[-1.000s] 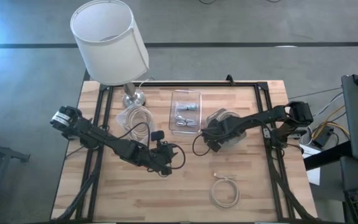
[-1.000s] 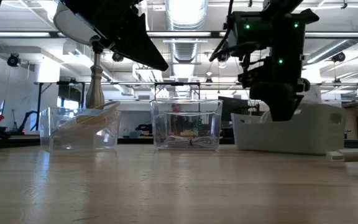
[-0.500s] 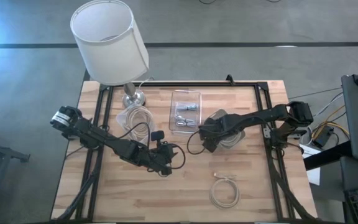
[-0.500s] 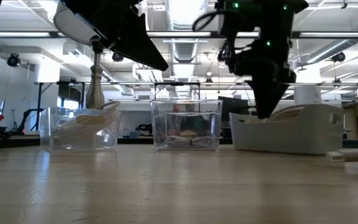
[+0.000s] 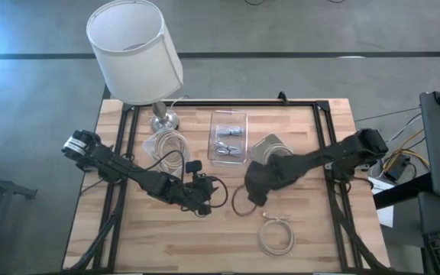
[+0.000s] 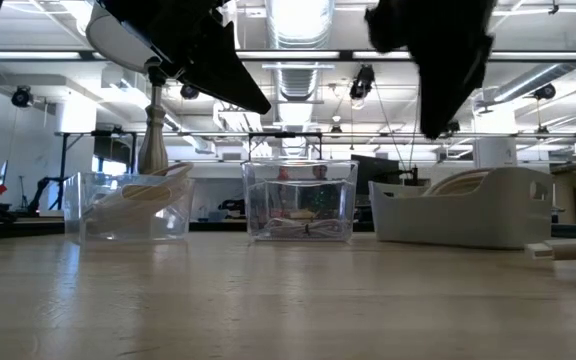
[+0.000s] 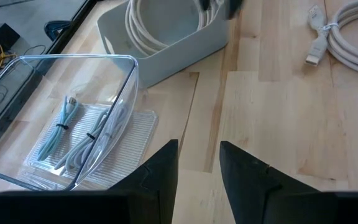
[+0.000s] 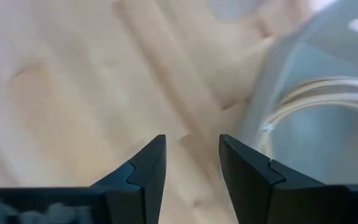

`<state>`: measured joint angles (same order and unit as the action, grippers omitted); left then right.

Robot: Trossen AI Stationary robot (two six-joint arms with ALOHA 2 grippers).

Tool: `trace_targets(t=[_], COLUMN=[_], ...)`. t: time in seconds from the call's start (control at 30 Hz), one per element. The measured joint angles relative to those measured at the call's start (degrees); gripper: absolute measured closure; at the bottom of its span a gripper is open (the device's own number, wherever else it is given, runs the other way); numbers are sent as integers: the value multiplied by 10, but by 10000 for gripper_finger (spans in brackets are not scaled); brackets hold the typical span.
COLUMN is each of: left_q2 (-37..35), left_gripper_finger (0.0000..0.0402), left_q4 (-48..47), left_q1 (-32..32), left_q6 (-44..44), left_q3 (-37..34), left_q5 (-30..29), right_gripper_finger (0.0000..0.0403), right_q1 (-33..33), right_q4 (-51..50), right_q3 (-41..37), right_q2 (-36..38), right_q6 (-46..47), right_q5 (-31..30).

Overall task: Pick & Place USB Port
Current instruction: Put the brown HDMI cable into the brown bin

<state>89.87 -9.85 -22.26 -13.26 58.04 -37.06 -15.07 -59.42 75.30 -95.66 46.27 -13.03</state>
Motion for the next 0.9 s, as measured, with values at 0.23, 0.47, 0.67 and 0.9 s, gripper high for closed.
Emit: trace_targets(t=[0.23, 0.47, 0.67, 0.9], left_q2=[0, 0, 0, 0], left_gripper_finger=[280, 280, 280, 280], left_q4=[0, 0, 9, 33], left_q1=[0, 0, 0, 0], left_q6=[0, 0, -2, 1], left_q3=[0, 0, 0, 0], left_q5=[0, 0, 0, 0], right_gripper_finger=[253, 252, 255, 267], right_q1=[-103, -187, -207, -207], right_q4=[2, 8, 59, 59], right_q3=[0, -34, -71, -82], right_q2=[0, -13, -55, -96], right_q6=[65, 177, 235, 219], right_q5=[52, 80, 105, 152])
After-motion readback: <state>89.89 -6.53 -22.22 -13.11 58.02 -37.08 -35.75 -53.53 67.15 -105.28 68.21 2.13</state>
